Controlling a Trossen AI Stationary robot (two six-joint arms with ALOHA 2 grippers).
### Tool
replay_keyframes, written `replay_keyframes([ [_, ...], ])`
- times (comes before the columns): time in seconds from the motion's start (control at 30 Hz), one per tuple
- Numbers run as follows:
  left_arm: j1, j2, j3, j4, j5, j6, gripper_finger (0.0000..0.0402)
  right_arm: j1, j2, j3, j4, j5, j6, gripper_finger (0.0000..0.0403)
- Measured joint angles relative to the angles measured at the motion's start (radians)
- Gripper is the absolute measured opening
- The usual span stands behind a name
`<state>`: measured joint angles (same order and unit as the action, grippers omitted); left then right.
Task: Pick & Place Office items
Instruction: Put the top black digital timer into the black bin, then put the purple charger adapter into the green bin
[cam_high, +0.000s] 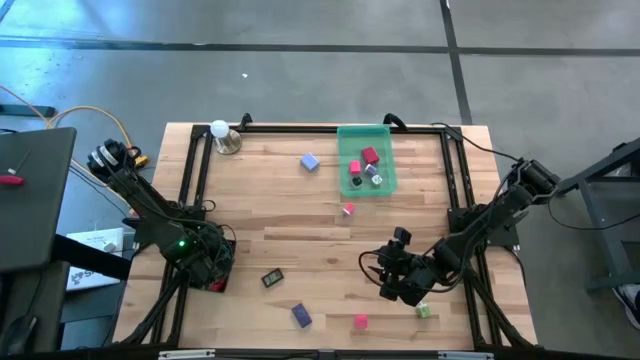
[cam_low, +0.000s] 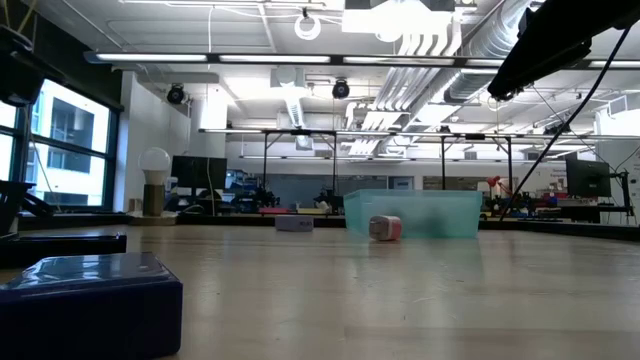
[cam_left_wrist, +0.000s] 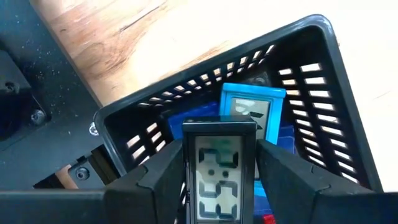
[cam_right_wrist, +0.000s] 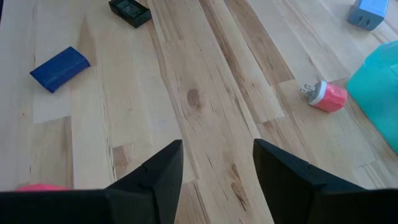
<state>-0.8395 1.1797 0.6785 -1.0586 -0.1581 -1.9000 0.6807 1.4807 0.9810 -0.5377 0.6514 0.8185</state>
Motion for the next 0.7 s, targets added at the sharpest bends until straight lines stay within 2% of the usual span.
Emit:
replay_keyframes([
  [0.13,0.000,0.000,0.000,0.005,0.016,0.056,0.0192,0.000,0.000,0.000,0.000,0.001,0.000,0.0183],
  [0.7,0.002,0.000,0.000,0.005,0.027,0.071,0.0195,0.000,0.000,0.000,0.000,0.001,0.000,0.0183],
])
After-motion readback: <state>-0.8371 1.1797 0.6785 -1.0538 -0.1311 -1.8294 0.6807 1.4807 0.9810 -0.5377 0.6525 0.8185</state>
